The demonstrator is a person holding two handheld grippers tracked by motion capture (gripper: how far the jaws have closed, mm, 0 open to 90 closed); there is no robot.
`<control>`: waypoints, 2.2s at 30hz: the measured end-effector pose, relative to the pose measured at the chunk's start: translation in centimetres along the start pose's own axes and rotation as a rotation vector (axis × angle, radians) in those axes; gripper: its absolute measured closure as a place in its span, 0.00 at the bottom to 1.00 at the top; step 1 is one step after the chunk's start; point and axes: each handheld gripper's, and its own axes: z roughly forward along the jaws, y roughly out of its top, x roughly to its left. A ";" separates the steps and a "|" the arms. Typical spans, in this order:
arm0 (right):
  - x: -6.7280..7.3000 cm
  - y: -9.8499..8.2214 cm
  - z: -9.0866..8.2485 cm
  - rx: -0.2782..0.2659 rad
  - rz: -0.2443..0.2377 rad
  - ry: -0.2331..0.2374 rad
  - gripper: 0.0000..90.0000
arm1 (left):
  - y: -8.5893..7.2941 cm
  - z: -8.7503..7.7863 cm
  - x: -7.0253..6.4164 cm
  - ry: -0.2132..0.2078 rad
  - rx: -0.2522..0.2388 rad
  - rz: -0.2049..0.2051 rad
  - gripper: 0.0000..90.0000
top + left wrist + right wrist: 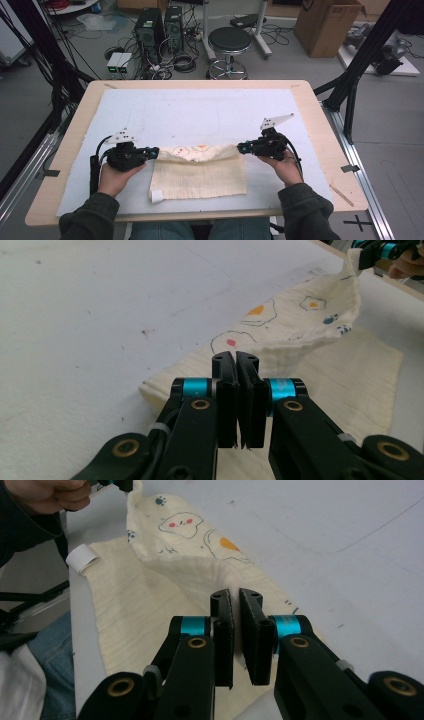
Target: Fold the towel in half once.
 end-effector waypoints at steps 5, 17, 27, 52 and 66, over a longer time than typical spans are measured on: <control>0.4 -1.0 0.0 -0.004 0.003 0.004 0.94 | -0.7 -0.5 -0.5 -0.007 0.006 0.009 0.96; 1.6 -2.9 -0.2 -0.001 -0.011 -0.006 0.94 | -2.6 -1.1 -1.3 -0.025 0.019 0.032 0.95; 2.4 -3.8 0.1 0.021 -0.031 -0.012 0.94 | -3.5 -1.2 -1.9 -0.051 0.034 0.056 0.95; 4.4 -5.5 0.3 0.082 -0.055 0.010 0.92 | -5.2 -2.2 -3.2 -0.104 0.092 0.080 0.95; 4.4 -5.3 -0.8 0.019 -0.046 0.068 0.79 | -4.5 -1.9 -3.0 -0.150 0.033 0.066 0.79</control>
